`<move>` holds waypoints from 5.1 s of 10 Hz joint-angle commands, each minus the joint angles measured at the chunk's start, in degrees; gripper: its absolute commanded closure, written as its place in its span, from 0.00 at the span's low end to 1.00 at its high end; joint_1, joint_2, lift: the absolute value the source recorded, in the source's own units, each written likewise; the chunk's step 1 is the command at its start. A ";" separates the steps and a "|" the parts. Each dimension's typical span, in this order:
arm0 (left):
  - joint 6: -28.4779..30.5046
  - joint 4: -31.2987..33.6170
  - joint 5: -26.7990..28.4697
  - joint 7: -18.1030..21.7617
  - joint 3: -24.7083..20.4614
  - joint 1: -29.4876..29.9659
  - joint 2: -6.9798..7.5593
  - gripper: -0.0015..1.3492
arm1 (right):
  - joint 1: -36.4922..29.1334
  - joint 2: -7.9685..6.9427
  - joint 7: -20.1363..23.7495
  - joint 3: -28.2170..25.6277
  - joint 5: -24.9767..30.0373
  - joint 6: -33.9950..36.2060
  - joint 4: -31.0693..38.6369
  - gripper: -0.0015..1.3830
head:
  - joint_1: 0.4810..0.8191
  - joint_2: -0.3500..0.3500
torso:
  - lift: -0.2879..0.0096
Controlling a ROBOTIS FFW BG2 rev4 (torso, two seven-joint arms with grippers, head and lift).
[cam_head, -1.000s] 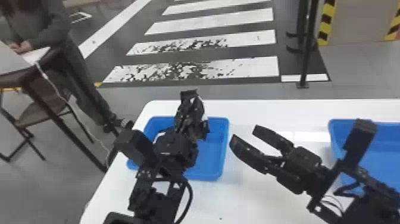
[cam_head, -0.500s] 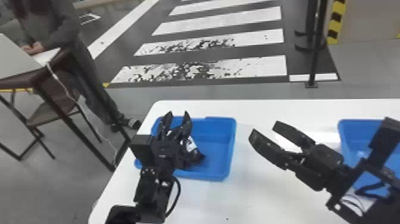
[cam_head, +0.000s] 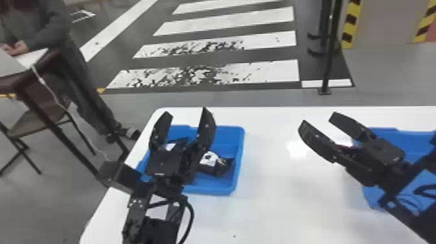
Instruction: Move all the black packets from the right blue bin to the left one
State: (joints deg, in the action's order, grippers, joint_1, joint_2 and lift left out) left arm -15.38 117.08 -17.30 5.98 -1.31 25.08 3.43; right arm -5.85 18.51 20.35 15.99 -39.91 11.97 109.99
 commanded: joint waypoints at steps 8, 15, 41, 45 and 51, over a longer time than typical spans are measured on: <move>-1.08 8.29 -2.58 -1.14 6.79 7.26 0.53 0.11 | 5.44 -3.30 -10.68 -22.73 26.42 52.15 6.79 0.08 | 0.63 0.37 | 0.50; -1.36 8.29 -2.58 -1.23 6.79 7.40 0.70 0.11 | 11.76 -1.28 -14.11 -22.61 27.34 72.40 3.56 0.09 | 0.63 0.26 | 0.50; -3.04 7.30 -3.26 -1.23 7.37 7.12 0.79 0.11 | 5.01 -3.83 -15.16 -27.98 25.28 45.68 2.58 0.80 | 0.63 0.18 | 0.50; -4.03 7.30 -4.86 -1.23 8.39 6.70 1.06 0.11 | 4.03 -2.25 -2.33 -17.47 17.28 16.29 2.44 0.80 | 0.61 0.32 | 0.50; -1.92 7.58 -5.66 -1.14 10.56 5.85 1.76 0.11 | 6.28 1.53 -0.57 4.24 4.49 10.25 4.54 0.80 | 0.56 0.73 | 0.50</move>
State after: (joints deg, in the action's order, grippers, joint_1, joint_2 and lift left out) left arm -17.50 124.60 -22.96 4.81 9.17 31.02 5.14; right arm -0.17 19.78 19.77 18.25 -34.57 22.54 114.81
